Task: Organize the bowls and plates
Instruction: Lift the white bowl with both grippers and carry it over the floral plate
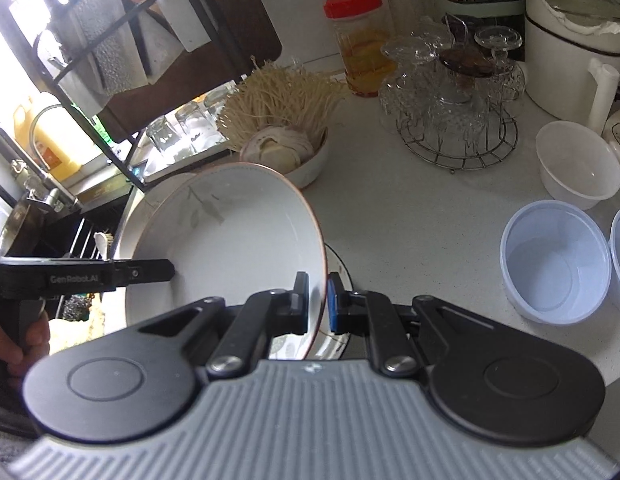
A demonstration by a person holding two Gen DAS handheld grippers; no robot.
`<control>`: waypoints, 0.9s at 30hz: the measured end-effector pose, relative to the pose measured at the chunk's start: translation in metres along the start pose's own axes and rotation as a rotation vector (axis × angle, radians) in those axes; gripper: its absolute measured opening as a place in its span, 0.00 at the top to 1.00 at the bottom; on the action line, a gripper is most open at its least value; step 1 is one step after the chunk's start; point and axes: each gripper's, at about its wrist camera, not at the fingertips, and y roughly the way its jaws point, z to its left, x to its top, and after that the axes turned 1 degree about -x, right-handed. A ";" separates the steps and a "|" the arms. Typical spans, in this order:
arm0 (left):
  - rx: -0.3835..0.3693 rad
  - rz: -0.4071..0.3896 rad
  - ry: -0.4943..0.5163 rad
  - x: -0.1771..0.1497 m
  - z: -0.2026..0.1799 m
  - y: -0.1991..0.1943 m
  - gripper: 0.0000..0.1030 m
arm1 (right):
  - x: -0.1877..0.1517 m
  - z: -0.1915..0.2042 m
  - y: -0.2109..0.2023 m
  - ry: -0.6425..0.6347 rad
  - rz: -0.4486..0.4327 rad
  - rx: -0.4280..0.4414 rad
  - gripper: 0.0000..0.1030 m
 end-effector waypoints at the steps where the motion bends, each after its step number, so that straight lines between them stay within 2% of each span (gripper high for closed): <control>1: 0.004 0.004 -0.002 -0.001 -0.001 0.003 0.79 | 0.000 -0.003 0.003 0.000 0.007 -0.001 0.88; 8: 0.040 0.036 -0.048 -0.010 -0.002 0.024 0.79 | -0.001 -0.012 0.025 -0.031 0.063 -0.006 0.88; 15: 0.089 0.070 -0.046 -0.010 0.000 0.038 0.79 | -0.007 -0.011 0.046 -0.071 0.115 -0.019 0.88; 27: 0.129 0.115 -0.033 -0.005 0.001 0.050 0.79 | -0.001 0.004 0.063 -0.177 0.105 -0.080 0.87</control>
